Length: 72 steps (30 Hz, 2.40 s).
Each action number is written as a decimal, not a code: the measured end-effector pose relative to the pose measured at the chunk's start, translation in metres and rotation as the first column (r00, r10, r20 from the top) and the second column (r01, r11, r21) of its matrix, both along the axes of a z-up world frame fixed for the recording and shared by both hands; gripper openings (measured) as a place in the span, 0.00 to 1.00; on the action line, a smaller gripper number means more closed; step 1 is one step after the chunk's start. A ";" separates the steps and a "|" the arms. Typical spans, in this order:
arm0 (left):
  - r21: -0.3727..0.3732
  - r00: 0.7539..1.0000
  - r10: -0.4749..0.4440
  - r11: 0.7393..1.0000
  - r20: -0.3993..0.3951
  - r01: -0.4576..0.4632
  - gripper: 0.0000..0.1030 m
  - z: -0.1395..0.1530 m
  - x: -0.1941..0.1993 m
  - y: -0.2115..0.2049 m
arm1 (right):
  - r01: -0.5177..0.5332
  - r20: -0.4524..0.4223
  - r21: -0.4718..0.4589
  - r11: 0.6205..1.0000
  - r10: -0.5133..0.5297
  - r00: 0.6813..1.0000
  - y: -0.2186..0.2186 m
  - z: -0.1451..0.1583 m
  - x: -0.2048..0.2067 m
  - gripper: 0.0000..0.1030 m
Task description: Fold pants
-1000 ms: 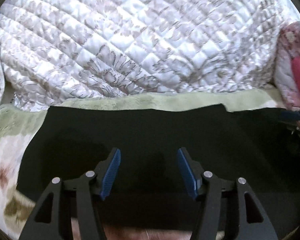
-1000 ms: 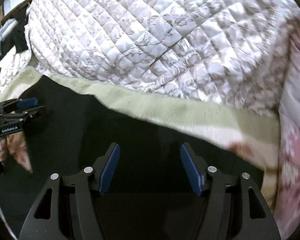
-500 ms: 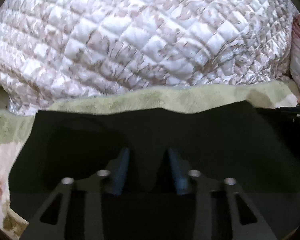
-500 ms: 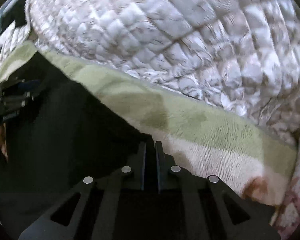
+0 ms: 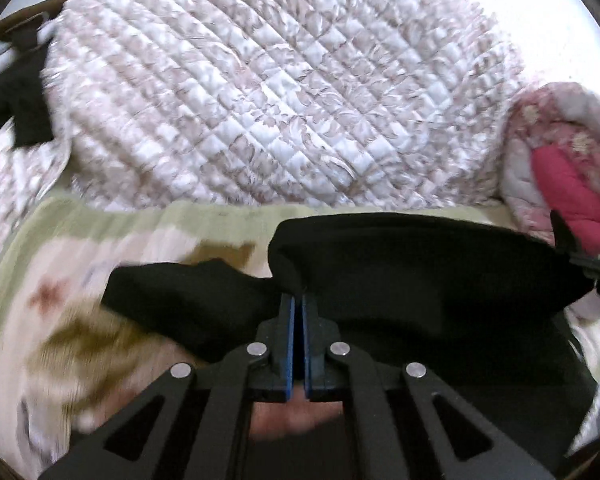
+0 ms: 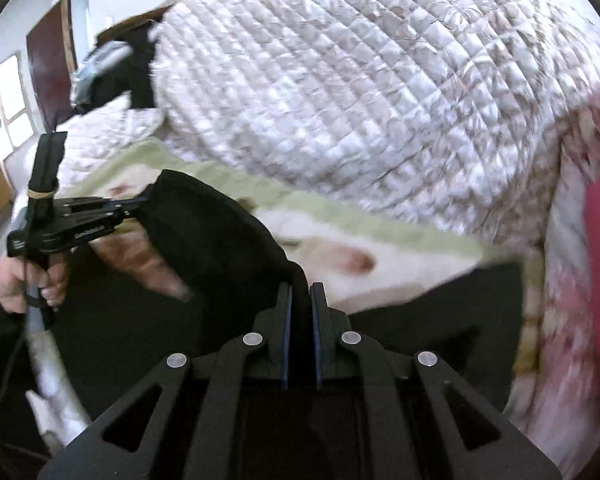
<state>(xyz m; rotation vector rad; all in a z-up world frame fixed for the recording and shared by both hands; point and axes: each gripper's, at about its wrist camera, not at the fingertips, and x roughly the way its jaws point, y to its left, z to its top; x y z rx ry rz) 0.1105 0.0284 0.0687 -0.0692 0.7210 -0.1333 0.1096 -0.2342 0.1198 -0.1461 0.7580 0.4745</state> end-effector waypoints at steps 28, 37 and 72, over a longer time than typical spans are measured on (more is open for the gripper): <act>-0.043 0.984 0.062 0.997 -0.166 -0.070 0.50 -0.035 -0.059 0.021 | 0.331 -0.262 0.305 0.893 -0.255 0.931 -0.043 -0.079 -0.111 0.42; 0.119 0.975 0.107 0.989 -0.196 -0.085 0.05 -0.060 -0.015 0.015 | 0.348 -0.325 0.346 0.872 -0.236 0.916 -0.047 -0.091 -0.106 0.42; -0.272 0.907 0.366 0.869 -0.210 -0.414 0.23 -0.082 -0.139 0.138 | 0.630 -0.331 0.358 0.689 -0.537 0.776 -0.113 -0.097 -0.172 0.50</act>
